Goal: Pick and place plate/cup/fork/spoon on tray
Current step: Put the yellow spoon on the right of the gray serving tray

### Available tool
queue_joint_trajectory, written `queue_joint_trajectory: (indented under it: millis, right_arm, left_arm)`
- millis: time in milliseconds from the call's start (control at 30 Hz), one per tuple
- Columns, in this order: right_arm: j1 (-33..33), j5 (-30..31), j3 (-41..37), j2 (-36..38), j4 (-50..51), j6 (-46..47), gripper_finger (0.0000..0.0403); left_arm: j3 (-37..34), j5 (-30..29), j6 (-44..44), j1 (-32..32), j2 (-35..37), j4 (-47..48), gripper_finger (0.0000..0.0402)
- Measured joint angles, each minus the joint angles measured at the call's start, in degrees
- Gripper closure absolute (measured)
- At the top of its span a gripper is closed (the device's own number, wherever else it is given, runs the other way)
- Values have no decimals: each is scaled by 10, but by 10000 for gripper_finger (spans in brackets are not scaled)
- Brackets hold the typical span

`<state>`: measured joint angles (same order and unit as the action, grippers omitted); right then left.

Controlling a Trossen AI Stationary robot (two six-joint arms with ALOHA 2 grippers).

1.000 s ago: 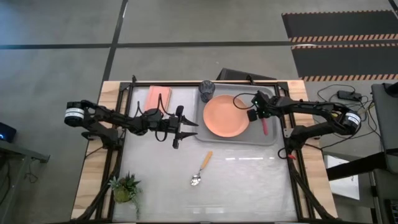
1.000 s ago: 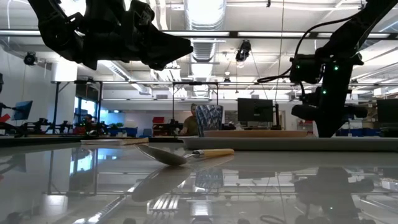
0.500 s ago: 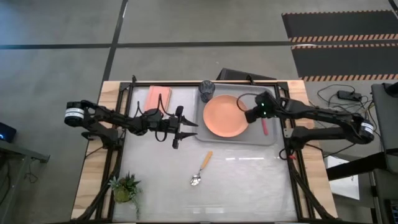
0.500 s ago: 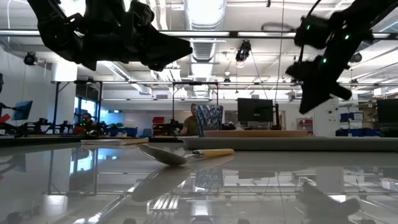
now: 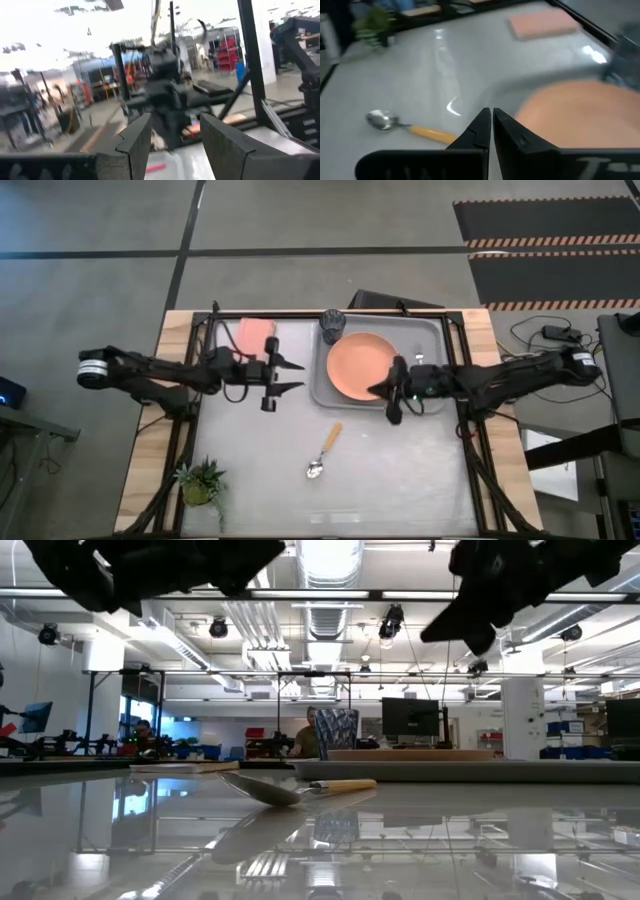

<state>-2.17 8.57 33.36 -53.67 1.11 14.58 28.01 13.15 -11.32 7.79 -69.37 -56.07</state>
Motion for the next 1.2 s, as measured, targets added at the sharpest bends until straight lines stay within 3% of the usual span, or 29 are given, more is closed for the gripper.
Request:
queue_joint_trajectory:
  millis: [133,367,533,667,1200]
  right_arm:
    - [-38,0,4,-50,-63,-41,394]
    - [-58,-7,68,-162,-65,-61,394]
    - [-59,-100,126,-243,-66,-112,394]
    - [-59,-138,167,-299,-62,-119,385]
    - [-68,-159,289,-439,-6,-218,212]
  left_arm:
    - [-4,0,-5,0,25,2,249]
    - [-5,-1,-1,0,30,26,249]
    - [-5,-1,4,0,30,27,249]
    - [-5,-1,4,0,30,32,249]
    - [-5,-2,4,1,30,36,249]
